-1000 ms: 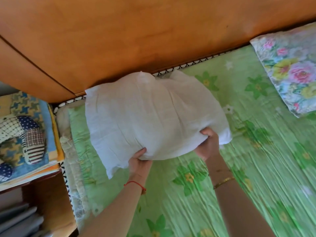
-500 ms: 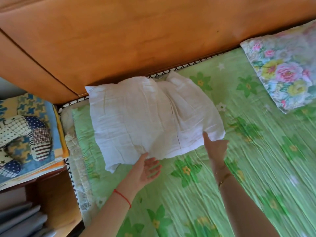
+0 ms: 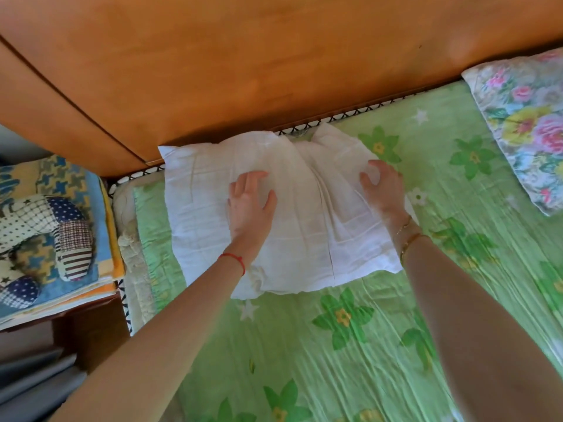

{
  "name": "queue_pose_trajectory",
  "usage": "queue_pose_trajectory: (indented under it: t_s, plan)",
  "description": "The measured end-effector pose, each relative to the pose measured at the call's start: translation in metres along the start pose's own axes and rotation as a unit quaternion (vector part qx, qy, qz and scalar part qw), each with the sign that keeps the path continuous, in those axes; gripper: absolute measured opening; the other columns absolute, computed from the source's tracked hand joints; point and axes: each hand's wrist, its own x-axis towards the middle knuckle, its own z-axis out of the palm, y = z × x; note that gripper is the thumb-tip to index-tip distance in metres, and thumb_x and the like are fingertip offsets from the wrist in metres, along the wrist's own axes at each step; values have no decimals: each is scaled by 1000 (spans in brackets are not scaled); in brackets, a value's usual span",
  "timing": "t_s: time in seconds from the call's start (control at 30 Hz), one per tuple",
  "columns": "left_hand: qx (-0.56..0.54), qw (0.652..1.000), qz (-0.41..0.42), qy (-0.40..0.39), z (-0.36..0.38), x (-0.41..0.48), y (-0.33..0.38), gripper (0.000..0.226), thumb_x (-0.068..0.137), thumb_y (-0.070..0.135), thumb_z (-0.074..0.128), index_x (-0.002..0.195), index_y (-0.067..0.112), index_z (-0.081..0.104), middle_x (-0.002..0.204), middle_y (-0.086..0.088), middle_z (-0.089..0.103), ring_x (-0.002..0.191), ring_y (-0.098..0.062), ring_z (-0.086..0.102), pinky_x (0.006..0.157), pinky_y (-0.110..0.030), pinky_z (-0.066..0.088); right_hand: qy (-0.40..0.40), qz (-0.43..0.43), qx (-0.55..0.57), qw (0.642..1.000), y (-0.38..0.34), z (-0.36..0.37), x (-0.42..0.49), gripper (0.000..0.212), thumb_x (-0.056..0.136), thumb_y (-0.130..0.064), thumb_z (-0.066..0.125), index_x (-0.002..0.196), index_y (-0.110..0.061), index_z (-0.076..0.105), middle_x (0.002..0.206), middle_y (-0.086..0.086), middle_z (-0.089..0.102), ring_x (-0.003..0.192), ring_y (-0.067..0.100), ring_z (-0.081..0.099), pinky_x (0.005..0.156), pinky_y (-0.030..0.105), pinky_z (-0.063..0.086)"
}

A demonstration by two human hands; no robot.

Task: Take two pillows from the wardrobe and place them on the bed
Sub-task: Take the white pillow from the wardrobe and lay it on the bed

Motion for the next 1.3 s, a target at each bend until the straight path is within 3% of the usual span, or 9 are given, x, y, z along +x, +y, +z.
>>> queue_pose_trajectory:
  t_s: [0.23, 0.37, 0.43, 0.53, 0.63, 0.8, 1.0, 1.13, 1.3]
  plan:
    - [88, 995, 49, -13, 40, 54, 4, 56, 96, 30, 56, 150, 21, 41, 160, -3, 36, 150, -28, 26, 123, -49, 14, -32, -11, -54, 998, -5, 22, 50, 61, 95, -37, 53, 150, -16, 35, 155, 12, 39, 143, 35, 33, 118, 49, 23]
    - [147, 989, 24, -21, 56, 71, -7, 64, 97, 43, 52, 154, 20, 33, 159, -6, 37, 153, -27, 21, 123, -55, -7, -29, 38, -78, 996, -1, 36, 58, 72, 92, -43, 56, 151, -11, 29, 153, 16, 39, 143, 39, 30, 119, 58, 10]
    - [144, 989, 15, -4, 60, 76, -12, 56, 94, 42, 58, 145, 20, 47, 141, -4, 55, 142, -25, 39, 124, -54, -6, 3, 37, -124, 992, 2, 40, 61, 62, 91, -39, 56, 140, -4, 42, 142, 20, 48, 135, 41, 39, 119, 56, 16]
    - [99, 993, 28, 57, 60, 86, -14, 30, 88, 31, 70, 115, 19, 66, 115, 2, 69, 117, -26, 57, 122, -50, 15, 89, -2, -171, 981, 1, 39, 67, 43, 91, -31, 54, 122, 0, 54, 127, 21, 55, 122, 38, 47, 109, 49, 29]
    - [33, 992, 38, 118, 59, 100, -8, 20, 83, 25, 77, 99, 17, 68, 99, 3, 71, 99, -23, 61, 112, -43, 31, 186, 17, -156, 970, 1, 19, 76, 44, 90, -32, 52, 123, -2, 51, 127, 19, 54, 120, 35, 47, 104, 46, 31]
    - [-15, 980, 48, 192, 65, 130, 22, 16, 84, 29, 72, 95, 20, 67, 95, 7, 69, 94, -16, 61, 108, -42, 36, 283, 38, -159, 945, 2, -33, 108, 47, 88, -32, 49, 128, -8, 47, 133, 15, 50, 124, 35, 45, 104, 45, 31]
    - [36, 996, -2, 76, 70, 131, 28, 37, 97, 31, 58, 133, 24, 57, 131, 7, 61, 130, -15, 51, 124, -55, 6, 157, -29, -61, 985, 22, -27, 107, 52, 94, -33, 54, 139, -8, 46, 140, 17, 49, 129, 38, 43, 103, 44, 33]
    - [12, 997, 29, 74, 51, 77, 13, 43, 100, 27, 52, 143, 22, 49, 143, 2, 52, 141, -17, 42, 123, -58, -7, 125, -16, -42, 991, 51, -1, 67, 58, 95, -35, 56, 145, -8, 43, 148, 18, 44, 137, 40, 38, 114, 52, 27]
    - [42, 995, -11, 88, 29, -15, -17, 45, 99, 22, 58, 143, 18, 51, 157, -5, 39, 151, -25, 27, 122, -62, -2, 85, -52, -93, 991, 75, 12, 15, 63, 98, -41, 50, 155, -25, 28, 164, 10, 23, 149, 41, 18, 119, 58, 16]
